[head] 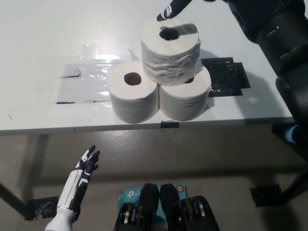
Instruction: A few rolls of toilet paper are kept infront of the robot and the robot uses its right hand to lift one of the rolls and and places it on top of the other rolls to stack it.
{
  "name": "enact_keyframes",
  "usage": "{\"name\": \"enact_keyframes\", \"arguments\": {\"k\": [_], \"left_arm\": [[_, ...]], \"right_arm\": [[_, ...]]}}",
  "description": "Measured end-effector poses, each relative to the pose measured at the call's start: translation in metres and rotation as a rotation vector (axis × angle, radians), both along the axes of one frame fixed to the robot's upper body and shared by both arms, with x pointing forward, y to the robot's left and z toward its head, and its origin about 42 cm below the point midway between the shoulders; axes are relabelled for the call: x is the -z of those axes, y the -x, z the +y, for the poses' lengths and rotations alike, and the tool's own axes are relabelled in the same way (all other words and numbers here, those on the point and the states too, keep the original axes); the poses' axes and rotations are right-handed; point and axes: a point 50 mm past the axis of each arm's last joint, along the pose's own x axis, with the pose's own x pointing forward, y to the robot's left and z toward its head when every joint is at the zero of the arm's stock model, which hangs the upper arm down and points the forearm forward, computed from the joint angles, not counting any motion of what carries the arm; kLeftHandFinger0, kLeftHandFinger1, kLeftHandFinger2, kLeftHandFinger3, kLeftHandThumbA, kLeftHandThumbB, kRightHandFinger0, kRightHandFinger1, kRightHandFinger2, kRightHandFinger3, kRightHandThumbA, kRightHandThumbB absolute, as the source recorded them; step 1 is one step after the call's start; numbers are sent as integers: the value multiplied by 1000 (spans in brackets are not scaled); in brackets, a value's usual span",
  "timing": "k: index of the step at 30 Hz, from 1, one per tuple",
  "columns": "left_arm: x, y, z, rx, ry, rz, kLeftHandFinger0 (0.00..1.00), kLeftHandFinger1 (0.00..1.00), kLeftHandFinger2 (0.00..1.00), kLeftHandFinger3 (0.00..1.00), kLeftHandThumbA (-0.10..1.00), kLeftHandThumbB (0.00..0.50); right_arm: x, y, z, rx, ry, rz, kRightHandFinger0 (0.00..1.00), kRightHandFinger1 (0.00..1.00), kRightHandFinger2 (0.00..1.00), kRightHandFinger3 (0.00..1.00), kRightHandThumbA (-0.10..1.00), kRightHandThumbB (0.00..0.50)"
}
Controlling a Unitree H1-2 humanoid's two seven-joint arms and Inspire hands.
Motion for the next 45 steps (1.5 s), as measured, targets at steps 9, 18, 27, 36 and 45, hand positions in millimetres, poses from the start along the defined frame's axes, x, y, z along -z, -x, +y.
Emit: {"name": "enact_keyframes", "arguments": {"k": [9,18,27,36,45], "left_arm": [[-1,-2,-2,10,1,-1,1000,1000,1000,1000,947,138],[-10,-25,-6,18,-1,-29,1000,1000,1000,1000,985,122],[-14,-43,-8,22,1,-35,1000,1000,1000,1000,1000,145],[-14,-49,-8,19,1,-30,1000,1000,1000,1000,1000,188],[-8,-49,-5,9,1,-9,1000,1000,1000,1000,1000,180]], "right_arm": [[-37,3,-9,-40,-97,-65,1000,1000,1000,1000,1000,346],[-101,23,-59,-78,-265,-345,1000,1000,1000,1000,1000,280],[-56,42,-125,-28,-372,-433,1000,1000,1000,1000,1000,194],[37,79,-189,79,-487,-418,1000,1000,1000,1000,1000,266],[130,146,-230,199,-585,-400,1000,1000,1000,1000,1000,304]]}}
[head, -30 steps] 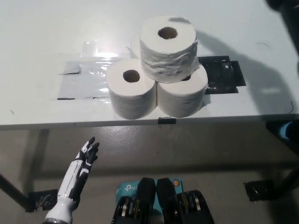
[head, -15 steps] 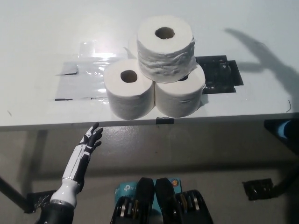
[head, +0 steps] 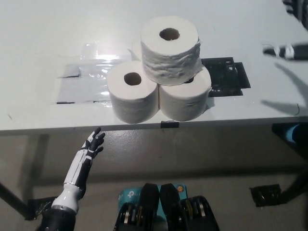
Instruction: A few rolls of toilet paper are kept infront of the robot and the robot uses its right hand to lift one of the rolls and and places it on top of the other rolls to stack it.
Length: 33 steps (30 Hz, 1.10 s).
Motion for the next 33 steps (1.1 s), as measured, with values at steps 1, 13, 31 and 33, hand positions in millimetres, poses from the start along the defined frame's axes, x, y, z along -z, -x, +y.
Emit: {"name": "enact_keyframes", "arguments": {"k": [1,13,31,33], "left_arm": [[0,0,1,-2,0,1,1000,1000,1000,1000,1000,183],[7,8,7,-21,6,19,1000,1000,1000,1000,1000,135],[24,49,16,-39,19,44,1000,1000,1000,1000,1000,138],[24,49,16,-39,18,43,1000,1000,1000,1000,1000,152]], "right_arm": [[11,12,-2,10,-22,-2,1000,1000,1000,1000,1000,330],[65,128,29,30,-250,-101,1000,1000,1000,1000,1000,303],[198,138,91,43,-501,169,1000,1000,1000,1000,1000,64],[208,136,94,41,-487,192,1000,1000,1000,1000,1000,69]]}}
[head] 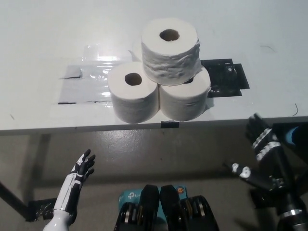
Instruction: A few rolls of toilet paper are kept infront of the robot and the robot uses its right hand to lift one of the rolls and and places it on top of the other rolls to stack it.
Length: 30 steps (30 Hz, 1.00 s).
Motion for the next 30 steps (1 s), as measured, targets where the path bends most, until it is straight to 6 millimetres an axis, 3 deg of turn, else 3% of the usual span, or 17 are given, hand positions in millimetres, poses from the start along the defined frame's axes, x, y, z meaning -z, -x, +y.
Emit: {"name": "enact_keyframes", "arguments": {"k": [2,3,4,10,13,17,25,30], "left_arm": [[0,0,0,1,-1,-2,1000,1000,1000,1000,1000,146],[0,0,1,1,-2,-3,1000,1000,1000,1000,1000,144],[0,0,1,1,-3,-3,1000,1000,1000,1000,1000,144],[-1,0,4,3,-12,-7,1000,1000,1000,1000,1000,154],[1,3,4,2,-12,-5,1000,1000,1000,1000,1000,136],[4,12,6,-4,-12,5,1000,1000,1000,1000,1000,136],[10,24,9,-14,-12,25,1000,1000,1000,1000,1000,112],[7,24,9,-15,-12,16,1000,1000,1000,1000,1000,101]], "right_arm": [[18,-3,3,-27,51,40,1000,1000,1000,1000,1000,136],[22,-4,4,-39,75,50,1000,1000,1000,1000,1000,139],[25,-4,3,-48,102,54,1000,1000,1000,1000,1000,120],[41,-1,0,-79,197,70,1000,1000,1000,1000,1000,115],[50,3,-2,-92,229,92,1000,1000,1000,1000,1000,100],[62,10,0,-105,250,120,1000,1000,1000,1000,995,62],[69,16,4,-114,262,124,1000,1000,1000,1000,1000,125],[70,17,6,-118,263,120,1000,1000,1000,1000,1000,100]]}}
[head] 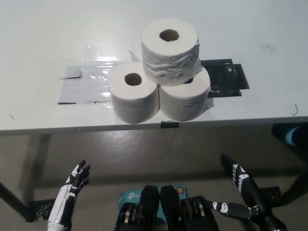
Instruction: A few rolls of toilet paper are kept infront of the robot and the robot uses its right hand to lift one of the rolls and and places it on top of the other rolls to stack it.
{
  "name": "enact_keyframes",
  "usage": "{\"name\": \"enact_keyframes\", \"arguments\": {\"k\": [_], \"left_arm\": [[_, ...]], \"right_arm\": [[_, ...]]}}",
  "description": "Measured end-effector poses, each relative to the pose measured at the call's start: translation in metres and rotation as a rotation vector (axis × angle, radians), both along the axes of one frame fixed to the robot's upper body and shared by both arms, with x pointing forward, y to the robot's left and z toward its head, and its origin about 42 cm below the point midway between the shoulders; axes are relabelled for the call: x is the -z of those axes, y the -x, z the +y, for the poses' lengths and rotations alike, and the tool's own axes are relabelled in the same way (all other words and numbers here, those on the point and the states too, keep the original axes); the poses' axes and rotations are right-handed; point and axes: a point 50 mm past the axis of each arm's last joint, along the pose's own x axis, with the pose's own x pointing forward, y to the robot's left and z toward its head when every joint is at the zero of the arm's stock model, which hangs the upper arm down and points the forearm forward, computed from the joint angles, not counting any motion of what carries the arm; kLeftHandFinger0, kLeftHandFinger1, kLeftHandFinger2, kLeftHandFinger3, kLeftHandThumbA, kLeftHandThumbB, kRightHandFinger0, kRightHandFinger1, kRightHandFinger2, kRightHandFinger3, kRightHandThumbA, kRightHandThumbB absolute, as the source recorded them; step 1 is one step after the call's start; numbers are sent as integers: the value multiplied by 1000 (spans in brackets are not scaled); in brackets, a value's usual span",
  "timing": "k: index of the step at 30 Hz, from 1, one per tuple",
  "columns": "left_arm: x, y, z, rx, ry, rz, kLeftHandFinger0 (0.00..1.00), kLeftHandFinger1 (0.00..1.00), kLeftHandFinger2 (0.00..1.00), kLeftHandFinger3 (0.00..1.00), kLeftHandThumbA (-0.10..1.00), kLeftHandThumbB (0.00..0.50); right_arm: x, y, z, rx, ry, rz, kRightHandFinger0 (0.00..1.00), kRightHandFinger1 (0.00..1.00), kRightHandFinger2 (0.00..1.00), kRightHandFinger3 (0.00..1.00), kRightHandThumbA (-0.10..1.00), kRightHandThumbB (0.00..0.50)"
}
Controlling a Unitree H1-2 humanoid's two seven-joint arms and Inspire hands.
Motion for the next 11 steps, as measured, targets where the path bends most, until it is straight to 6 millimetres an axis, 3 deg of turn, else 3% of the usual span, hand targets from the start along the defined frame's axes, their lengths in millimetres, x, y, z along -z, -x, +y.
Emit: {"name": "enact_keyframes", "arguments": {"k": [4,11], "left_arm": [[0,0,0,-1,1,0,1000,1000,1000,1000,1000,101],[0,0,0,-1,1,0,1000,1000,1000,1000,1000,110]], "right_arm": [[0,0,1,4,0,-7,1000,1000,1000,1000,979,76],[-1,-1,1,5,2,-12,1000,1000,1000,1000,980,98]]}}
